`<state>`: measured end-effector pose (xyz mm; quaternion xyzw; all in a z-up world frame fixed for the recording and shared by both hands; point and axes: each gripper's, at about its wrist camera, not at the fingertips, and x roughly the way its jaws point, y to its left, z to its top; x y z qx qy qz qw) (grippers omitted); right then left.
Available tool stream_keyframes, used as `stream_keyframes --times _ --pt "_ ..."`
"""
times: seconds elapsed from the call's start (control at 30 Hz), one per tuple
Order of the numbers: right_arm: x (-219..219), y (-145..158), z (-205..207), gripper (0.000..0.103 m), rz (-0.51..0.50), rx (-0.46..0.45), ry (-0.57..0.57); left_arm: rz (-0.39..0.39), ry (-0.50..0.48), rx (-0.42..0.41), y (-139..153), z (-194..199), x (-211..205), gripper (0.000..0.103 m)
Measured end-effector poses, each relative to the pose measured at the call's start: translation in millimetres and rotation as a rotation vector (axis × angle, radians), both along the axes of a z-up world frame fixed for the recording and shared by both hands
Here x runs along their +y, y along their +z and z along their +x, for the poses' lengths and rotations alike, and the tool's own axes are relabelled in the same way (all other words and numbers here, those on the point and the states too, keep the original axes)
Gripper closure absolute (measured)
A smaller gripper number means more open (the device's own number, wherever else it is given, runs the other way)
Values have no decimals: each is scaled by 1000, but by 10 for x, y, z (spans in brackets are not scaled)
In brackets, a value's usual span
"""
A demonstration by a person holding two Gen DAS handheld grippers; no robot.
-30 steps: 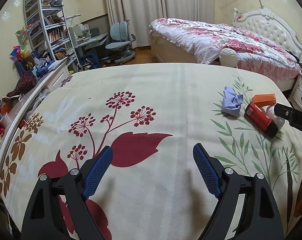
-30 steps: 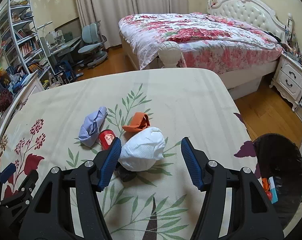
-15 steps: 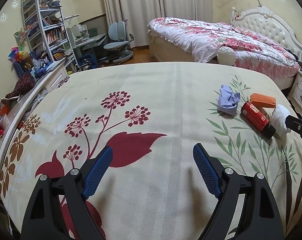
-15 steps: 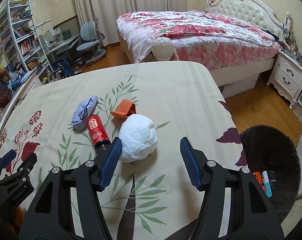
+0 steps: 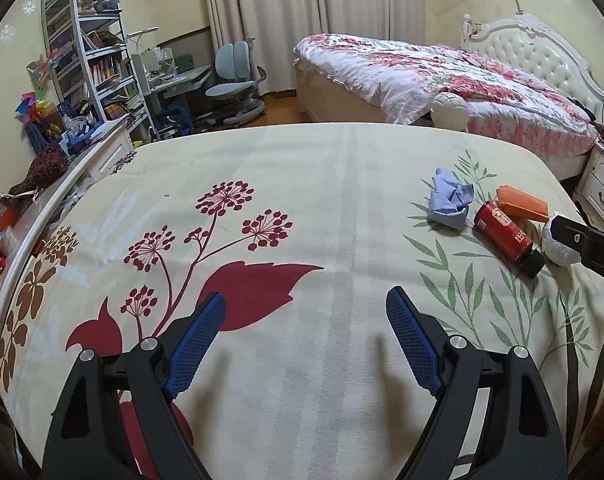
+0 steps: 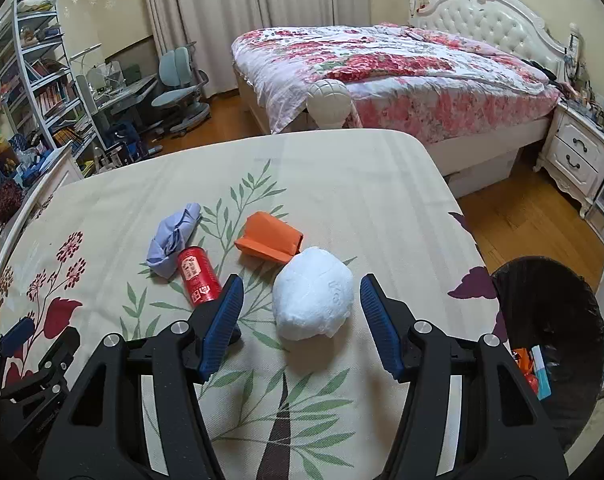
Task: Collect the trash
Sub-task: 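Close the right tool on the white plastic bag ball and lift it, then grasp the red can with the left tool while the right tool holds the white bag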
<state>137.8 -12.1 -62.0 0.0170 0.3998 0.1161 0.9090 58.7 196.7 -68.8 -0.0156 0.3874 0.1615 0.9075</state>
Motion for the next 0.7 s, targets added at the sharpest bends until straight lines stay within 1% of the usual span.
stream_keyframes --times 0.07,0.13,0.3,0.43,0.7 --pt "-23 -45 19 48 -1 13 -1 -4 -4 0 2 8 -19 21" --pt "-45 -81 26 63 3 28 11 -4 -9 0 5 18 -50 21" --pt "-109 -75 -65 67 -5 15 24 -13 -30 -2 10 63 -176 21" --pt "-255 -94 -147 67 -22 5 13 -34 -63 -7 35 104 -342 21" --pt "-551 -126 -236 67 -1 5 -2 -30 -126 -8 89 270 -770 21"
